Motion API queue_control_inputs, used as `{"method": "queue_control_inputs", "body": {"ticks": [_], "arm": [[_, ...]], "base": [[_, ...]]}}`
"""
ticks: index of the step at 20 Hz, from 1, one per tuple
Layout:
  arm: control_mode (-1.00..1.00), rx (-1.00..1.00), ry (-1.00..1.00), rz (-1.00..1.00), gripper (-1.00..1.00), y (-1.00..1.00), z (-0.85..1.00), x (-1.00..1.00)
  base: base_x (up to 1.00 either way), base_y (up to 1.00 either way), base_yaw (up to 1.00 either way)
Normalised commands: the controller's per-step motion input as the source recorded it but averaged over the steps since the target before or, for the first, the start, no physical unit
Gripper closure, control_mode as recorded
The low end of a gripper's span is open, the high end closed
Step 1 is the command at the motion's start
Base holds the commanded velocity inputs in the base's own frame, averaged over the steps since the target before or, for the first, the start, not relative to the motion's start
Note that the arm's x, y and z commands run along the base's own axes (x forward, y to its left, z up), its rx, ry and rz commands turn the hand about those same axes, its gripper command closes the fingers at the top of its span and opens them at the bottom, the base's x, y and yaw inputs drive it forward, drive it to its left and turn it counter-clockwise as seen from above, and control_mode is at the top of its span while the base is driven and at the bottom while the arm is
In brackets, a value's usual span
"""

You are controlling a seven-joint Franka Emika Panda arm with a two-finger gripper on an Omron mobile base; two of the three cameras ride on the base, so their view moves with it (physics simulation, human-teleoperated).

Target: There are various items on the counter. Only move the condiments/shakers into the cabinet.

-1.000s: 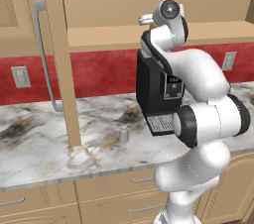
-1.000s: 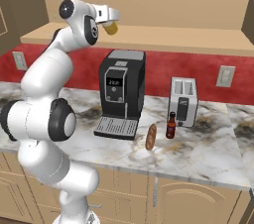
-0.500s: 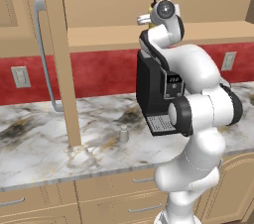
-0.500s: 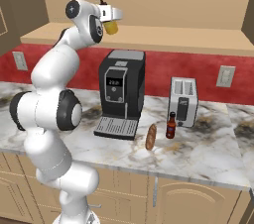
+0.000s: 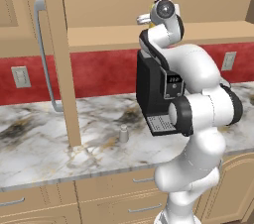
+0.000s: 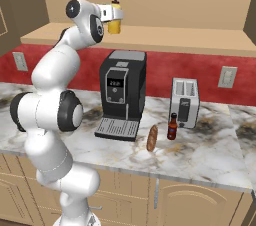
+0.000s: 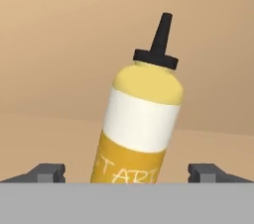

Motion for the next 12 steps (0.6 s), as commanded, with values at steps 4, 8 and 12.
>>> {"method": "queue_control_inputs", "body": {"ticks": [4, 8, 12], "arm": [[-1.0, 0.0, -0.02, 0.0, -1.0, -0.01, -0.03, 0.01], [-1.0, 0.0, 0.0, 0.0, -1.0, 0.0, 0.0, -0.09], [-1.0, 0.0, 0.0, 0.0, -1.0, 0.0, 0.0, -0.84]], "base": [[0.0, 0.0, 0.0], [0.0, 0.0, 0.0], [0.0, 0.0, 0.0]]}}
